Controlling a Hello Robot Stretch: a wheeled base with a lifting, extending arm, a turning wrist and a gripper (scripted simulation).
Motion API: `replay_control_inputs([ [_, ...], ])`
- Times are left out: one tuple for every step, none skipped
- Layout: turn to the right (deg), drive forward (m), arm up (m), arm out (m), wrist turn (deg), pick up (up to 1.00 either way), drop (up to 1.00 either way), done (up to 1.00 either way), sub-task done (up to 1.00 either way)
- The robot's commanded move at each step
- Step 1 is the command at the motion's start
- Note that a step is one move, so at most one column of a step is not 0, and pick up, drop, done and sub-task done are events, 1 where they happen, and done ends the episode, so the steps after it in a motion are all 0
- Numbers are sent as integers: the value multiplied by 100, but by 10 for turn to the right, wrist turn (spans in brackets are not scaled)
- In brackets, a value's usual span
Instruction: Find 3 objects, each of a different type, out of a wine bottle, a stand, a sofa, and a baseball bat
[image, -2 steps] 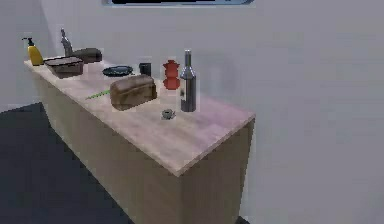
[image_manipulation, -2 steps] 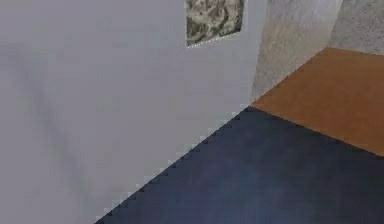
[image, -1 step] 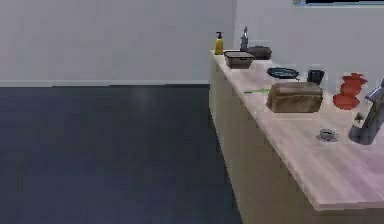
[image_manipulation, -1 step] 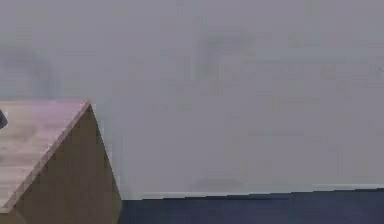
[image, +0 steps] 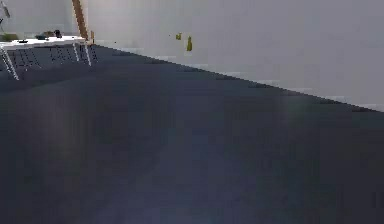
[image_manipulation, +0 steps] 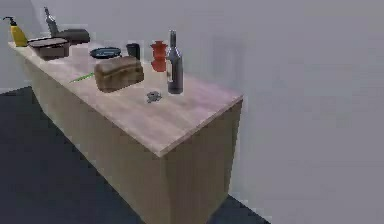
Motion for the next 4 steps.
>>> replay_control_inputs([
  [-450,0,0,0,0,0,0,0,0],
  [-60,0,0,0,0,0,0,0,0],
  [0,100,0,0,0,0,0,0,0],
  [0,100,0,0,0,0,0,0,0],
])
